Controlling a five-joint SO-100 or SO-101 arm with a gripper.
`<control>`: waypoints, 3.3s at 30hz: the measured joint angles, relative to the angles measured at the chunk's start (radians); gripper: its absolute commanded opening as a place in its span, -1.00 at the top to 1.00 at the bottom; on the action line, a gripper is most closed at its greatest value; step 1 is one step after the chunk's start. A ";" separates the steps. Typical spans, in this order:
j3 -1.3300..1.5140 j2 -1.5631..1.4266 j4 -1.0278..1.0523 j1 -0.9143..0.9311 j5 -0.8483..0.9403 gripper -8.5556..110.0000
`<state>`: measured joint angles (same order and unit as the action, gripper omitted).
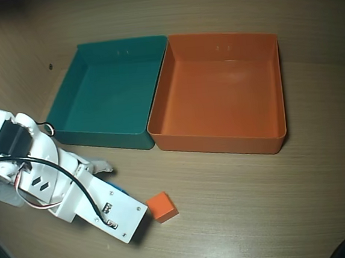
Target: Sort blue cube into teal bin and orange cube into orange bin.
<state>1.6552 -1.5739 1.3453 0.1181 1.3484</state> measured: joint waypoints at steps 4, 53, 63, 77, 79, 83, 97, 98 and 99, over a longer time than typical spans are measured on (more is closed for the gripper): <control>-0.002 0.011 0.000 -0.008 0.000 0.31; -0.186 -0.123 -0.009 -0.146 -0.009 0.95; -0.186 -0.196 -0.008 -0.614 -0.009 0.95; -0.186 0.040 -0.012 -0.884 -0.015 0.95; -0.186 0.071 -0.040 -0.887 -0.015 0.95; -0.186 0.100 -0.137 -0.884 -0.015 0.95; -0.186 0.132 -0.183 -0.847 -0.015 0.28; -0.186 0.132 -0.183 -0.847 -0.015 0.25; -0.186 0.132 -0.183 -0.847 -0.015 0.24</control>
<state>1.4696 -1.4419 1.1628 -0.7286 1.3330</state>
